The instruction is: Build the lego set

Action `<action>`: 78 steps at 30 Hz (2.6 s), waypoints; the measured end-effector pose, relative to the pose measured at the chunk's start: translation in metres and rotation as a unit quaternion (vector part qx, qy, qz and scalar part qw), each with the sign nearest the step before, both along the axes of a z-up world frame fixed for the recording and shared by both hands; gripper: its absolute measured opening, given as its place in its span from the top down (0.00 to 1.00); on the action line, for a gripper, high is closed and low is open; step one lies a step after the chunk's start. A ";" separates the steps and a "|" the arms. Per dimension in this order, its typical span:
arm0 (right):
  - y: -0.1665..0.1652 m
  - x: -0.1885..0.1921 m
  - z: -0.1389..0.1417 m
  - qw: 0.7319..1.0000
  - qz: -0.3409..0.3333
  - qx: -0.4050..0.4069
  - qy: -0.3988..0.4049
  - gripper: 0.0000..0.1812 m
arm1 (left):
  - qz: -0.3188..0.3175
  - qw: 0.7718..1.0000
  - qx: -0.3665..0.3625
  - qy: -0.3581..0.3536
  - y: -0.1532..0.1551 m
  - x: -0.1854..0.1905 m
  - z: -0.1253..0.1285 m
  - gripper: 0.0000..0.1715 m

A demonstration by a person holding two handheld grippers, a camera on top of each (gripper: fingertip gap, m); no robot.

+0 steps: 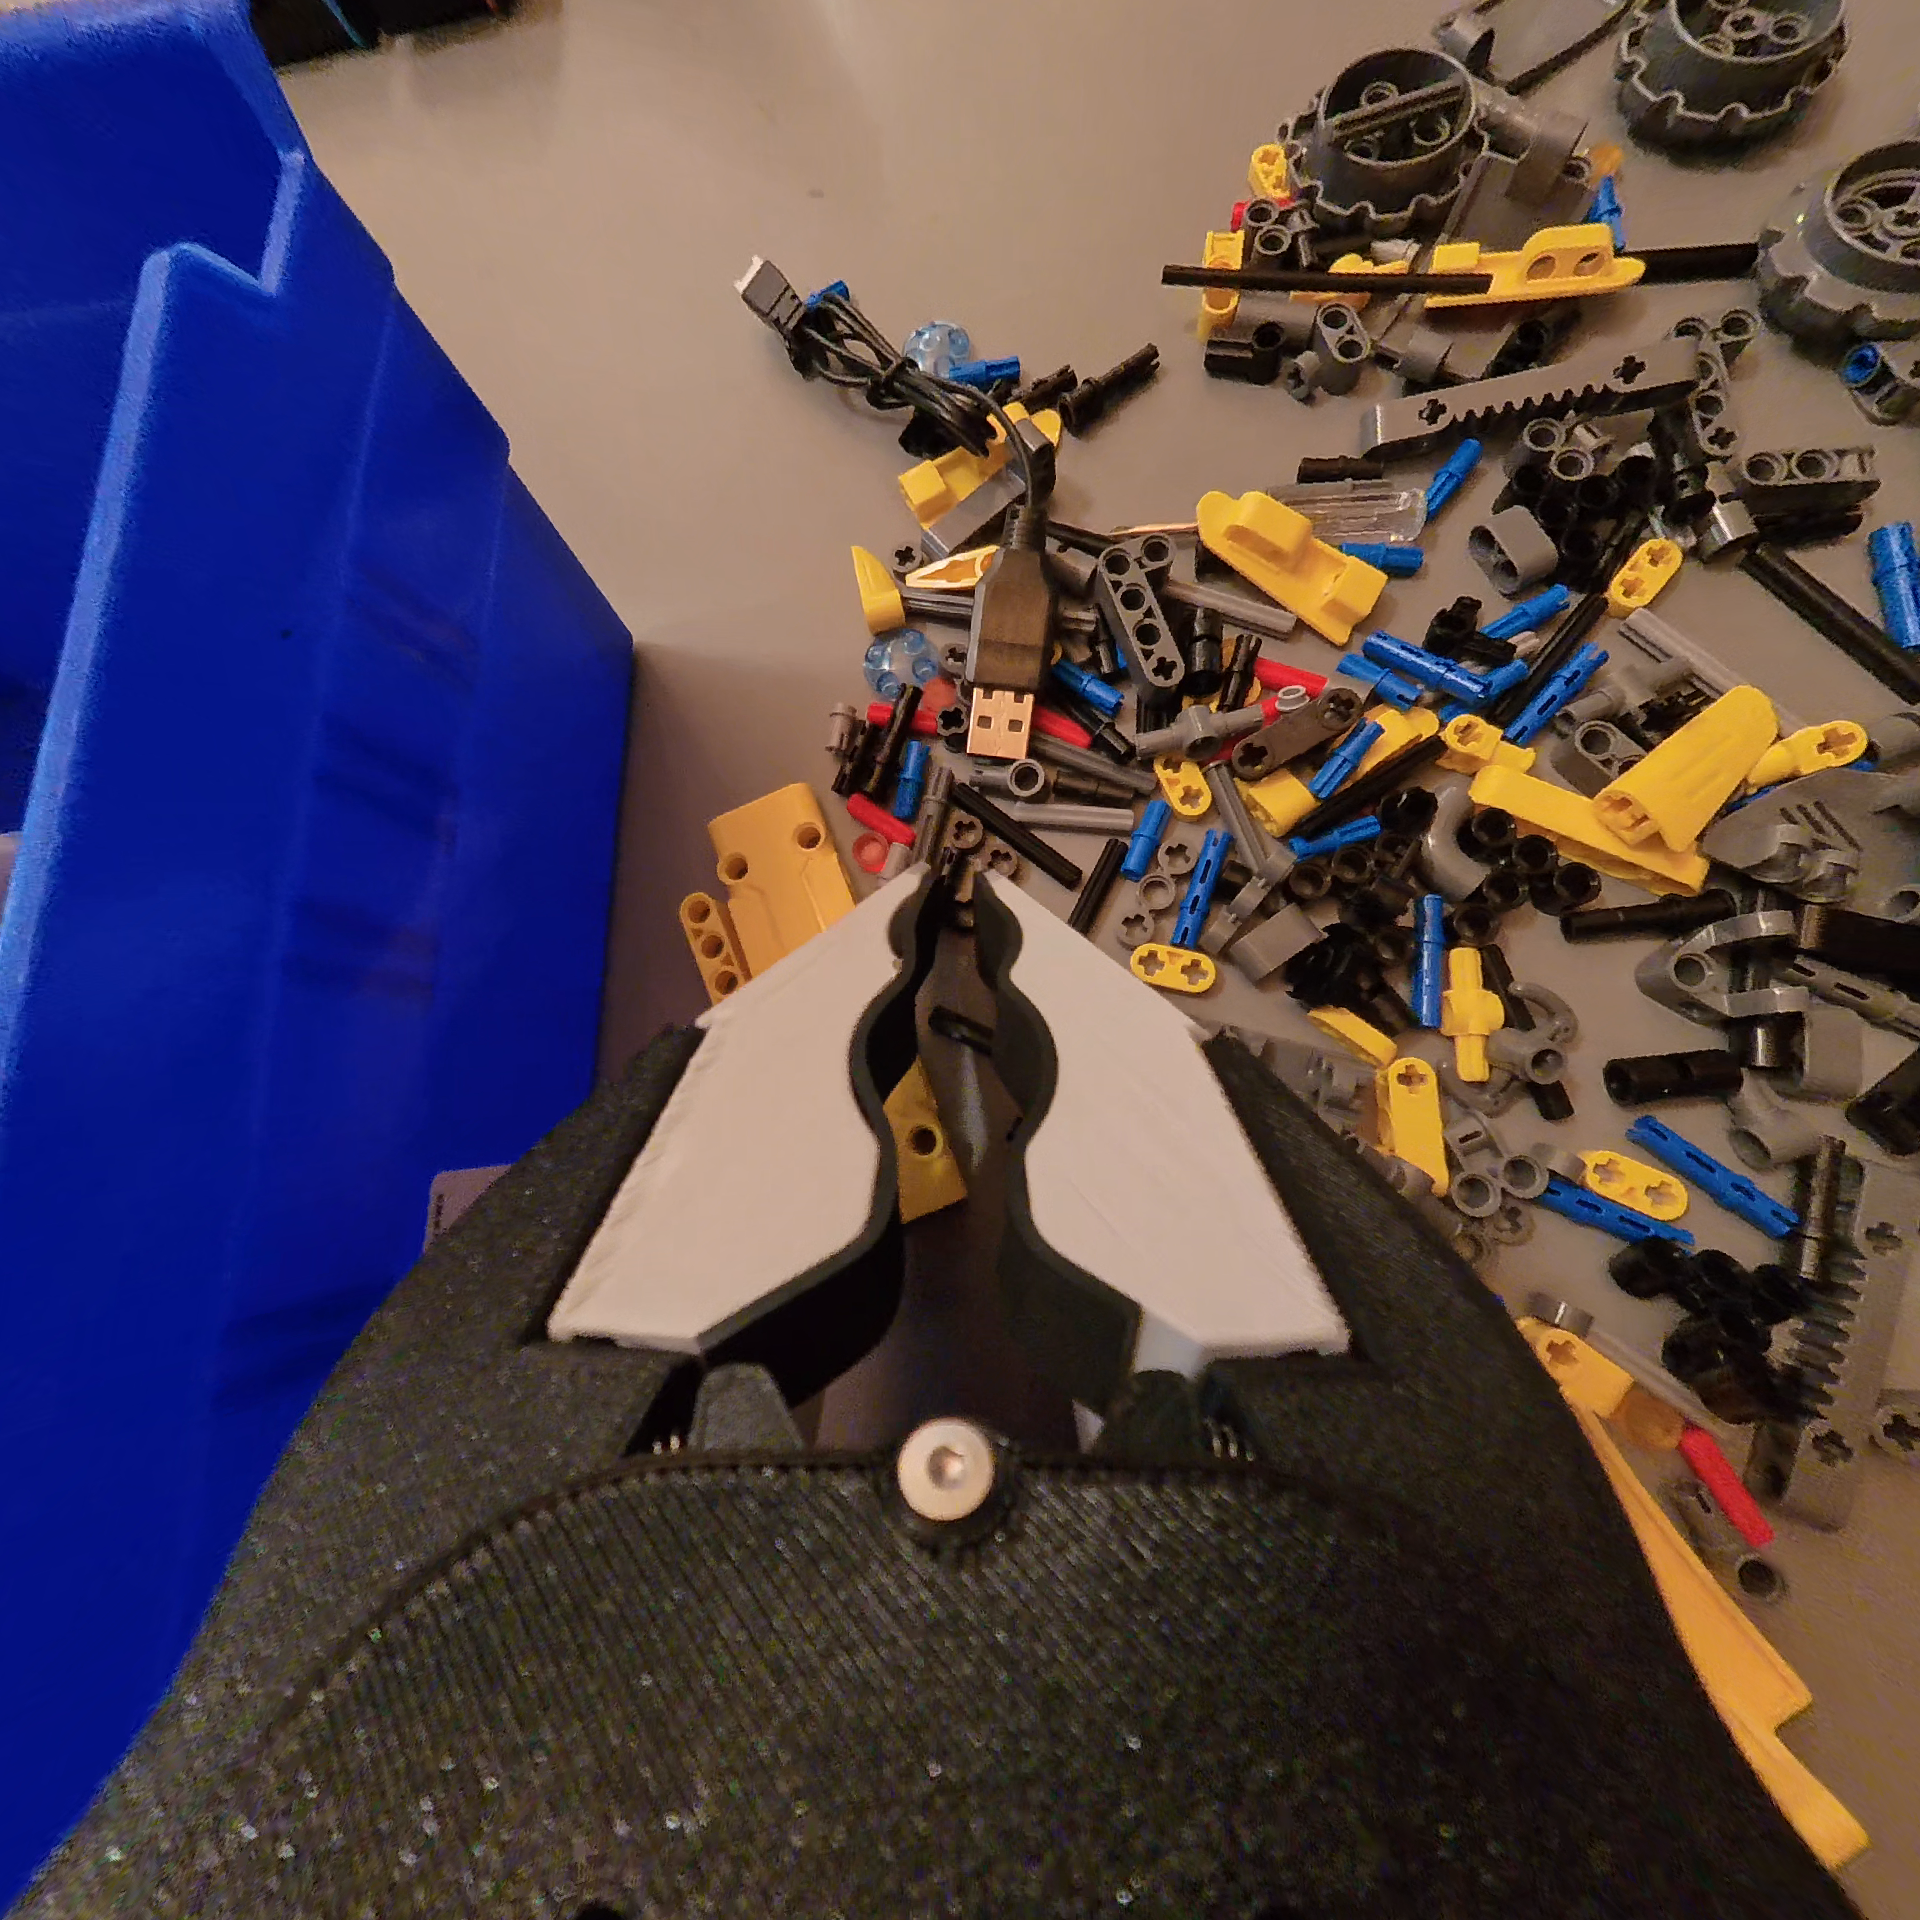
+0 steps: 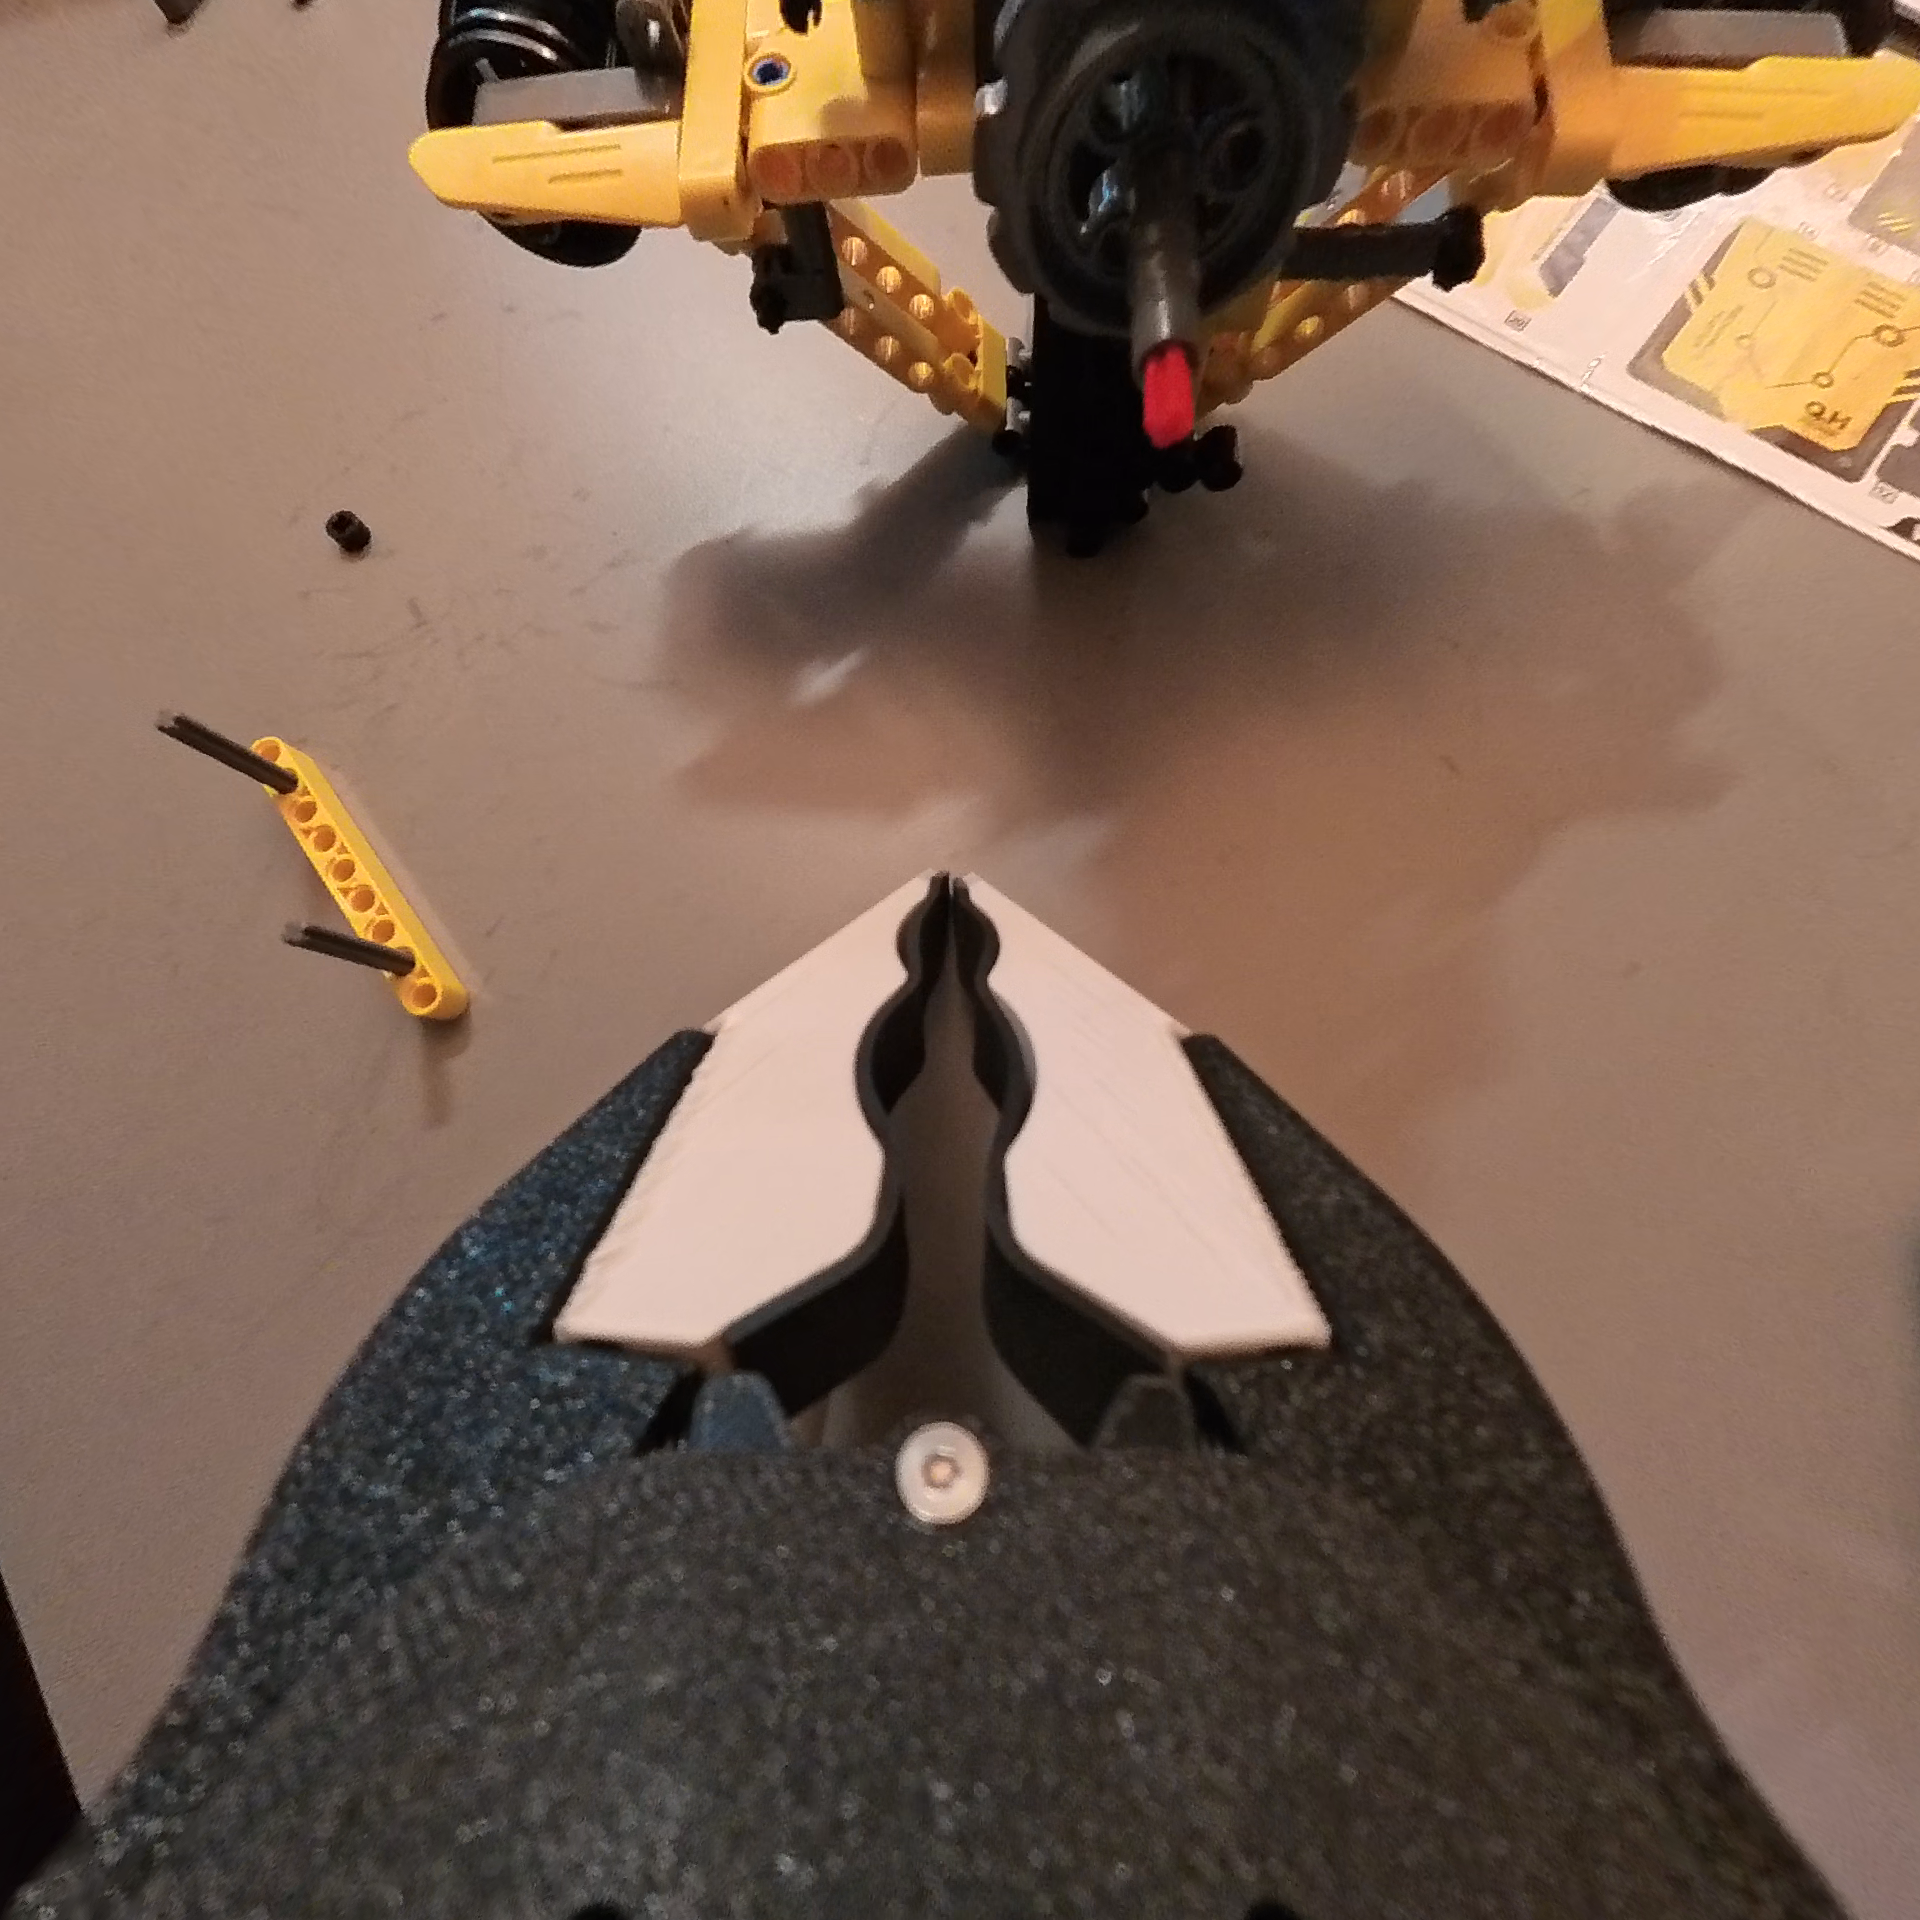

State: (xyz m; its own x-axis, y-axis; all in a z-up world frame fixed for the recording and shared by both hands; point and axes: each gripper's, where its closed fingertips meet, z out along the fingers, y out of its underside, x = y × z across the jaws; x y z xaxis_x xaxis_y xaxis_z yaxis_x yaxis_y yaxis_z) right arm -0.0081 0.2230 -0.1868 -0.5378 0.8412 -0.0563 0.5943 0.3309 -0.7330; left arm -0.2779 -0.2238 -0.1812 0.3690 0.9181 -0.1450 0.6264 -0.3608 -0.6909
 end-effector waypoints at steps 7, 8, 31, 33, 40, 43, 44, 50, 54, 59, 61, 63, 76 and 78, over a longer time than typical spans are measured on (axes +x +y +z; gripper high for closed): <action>0.000 0.000 0.000 1.000 0.000 0.000 0.000 1.00 | -0.002 1.000 0.004 -0.007 0.001 0.001 -0.004 0.97; 0.000 0.000 0.000 1.000 0.000 0.000 0.000 1.00 | -0.002 1.000 0.000 -0.006 0.001 0.001 -0.004 0.97; 0.000 0.000 0.000 1.000 0.001 0.006 0.003 1.00 | -0.013 0.999 0.034 -0.008 0.006 0.008 -0.005 0.96; 0.000 0.000 0.000 1.000 0.001 0.006 0.003 1.00 | -0.014 0.999 0.035 -0.008 0.006 0.008 -0.005 0.96; 0.000 0.000 0.000 1.000 0.001 0.007 0.004 1.00 | -0.018 0.999 0.044 -0.014 0.007 0.010 -0.007 0.95; 0.000 0.000 0.000 1.000 0.001 0.007 0.004 1.00 | -0.020 0.999 0.042 -0.013 0.008 0.010 -0.007 0.95; 0.000 0.000 0.000 1.000 0.001 0.007 0.004 1.00 | -0.021 0.999 0.041 -0.014 0.008 0.010 -0.007 0.95; 0.000 0.000 0.000 1.000 0.001 0.009 0.005 1.00 | -0.023 0.999 0.031 -0.003 0.007 0.009 -0.004 0.99; 0.000 0.000 0.000 1.000 0.002 0.010 0.006 1.00 | -0.030 0.998 0.040 0.027 0.009 0.009 0.008 0.99; -0.001 0.000 0.000 1.000 0.002 0.014 0.008 0.99 | -0.034 0.997 0.043 0.059 0.010 0.010 0.022 0.99; -0.001 0.000 0.000 1.000 0.002 0.017 0.010 0.99 | -0.036 0.997 0.049 0.058 0.011 0.010 0.022 0.99; -0.001 0.000 0.000 1.000 0.003 0.021 0.012 0.99 | -0.049 0.995 0.058 0.062 0.016 0.012 0.025 0.99; -0.001 0.000 0.000 1.000 0.003 0.022 0.013 0.98 | -0.527 0.844 0.095 -0.017 0.287 0.262 0.026 0.99; -0.001 0.000 0.000 0.999 0.004 0.029 0.017 0.98 | -0.556 0.828 0.069 -0.010 0.306 0.288 0.019 0.99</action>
